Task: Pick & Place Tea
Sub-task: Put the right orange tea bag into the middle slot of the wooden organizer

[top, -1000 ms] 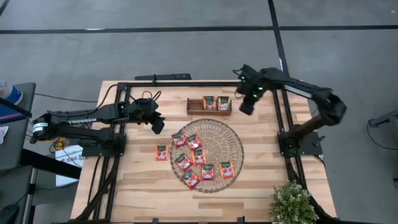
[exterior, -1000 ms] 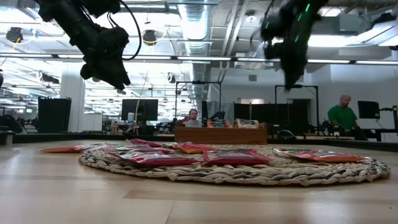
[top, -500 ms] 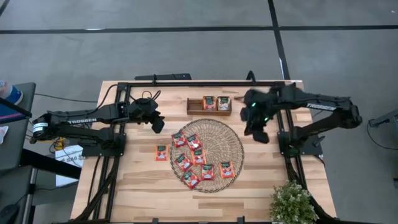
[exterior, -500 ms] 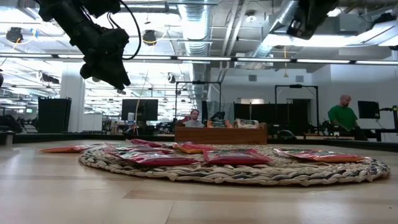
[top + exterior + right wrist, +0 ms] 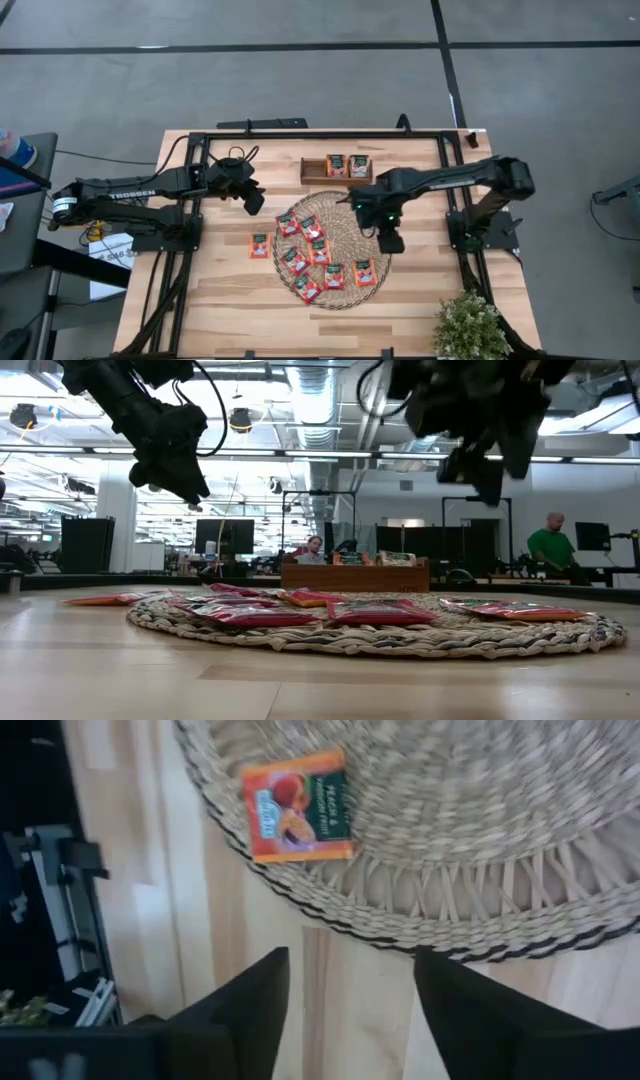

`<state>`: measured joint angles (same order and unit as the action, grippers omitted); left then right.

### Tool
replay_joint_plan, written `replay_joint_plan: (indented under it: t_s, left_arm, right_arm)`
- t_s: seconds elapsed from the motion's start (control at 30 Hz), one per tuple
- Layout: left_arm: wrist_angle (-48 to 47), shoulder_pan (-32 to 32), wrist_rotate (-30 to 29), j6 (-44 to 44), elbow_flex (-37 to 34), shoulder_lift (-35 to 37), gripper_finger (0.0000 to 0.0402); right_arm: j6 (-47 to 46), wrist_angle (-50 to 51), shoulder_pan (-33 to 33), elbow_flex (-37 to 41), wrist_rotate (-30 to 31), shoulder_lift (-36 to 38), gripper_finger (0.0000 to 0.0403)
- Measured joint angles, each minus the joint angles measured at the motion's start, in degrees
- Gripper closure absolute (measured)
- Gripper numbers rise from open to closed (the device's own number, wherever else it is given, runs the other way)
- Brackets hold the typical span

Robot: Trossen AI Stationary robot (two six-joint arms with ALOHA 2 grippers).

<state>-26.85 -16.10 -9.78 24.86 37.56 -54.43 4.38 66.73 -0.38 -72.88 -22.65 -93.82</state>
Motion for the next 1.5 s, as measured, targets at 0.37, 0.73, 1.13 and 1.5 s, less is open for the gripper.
replay_joint_plan:
  t_s: [0.37,0.73,1.13,1.5]
  left_arm:
    - [-0.14,0.0,0.0,0.0,0.0,0.02,0.025]
    - [-0.2,0.0,0.0,-1.33,0.0,0.02,0.025]
    - [-0.15,0.02,0.0,-1.73,0.0,0.02,0.025]
    - [-0.05,0.02,0.0,-2.62,0.0,0.02,0.025]
  right_arm:
    - [-1.11,-7.1,5.32,0.0,4.97,-7.55,0.0181]
    - [-5.9,-16.53,11.92,0.0,11.06,-7.89,0.0204]
    - [-8.5,-18.85,15.52,0.0,12.17,-14.25,0.0224]
    - [-9.02,-20.64,15.17,-0.17,12.94,-18.72,0.0246]
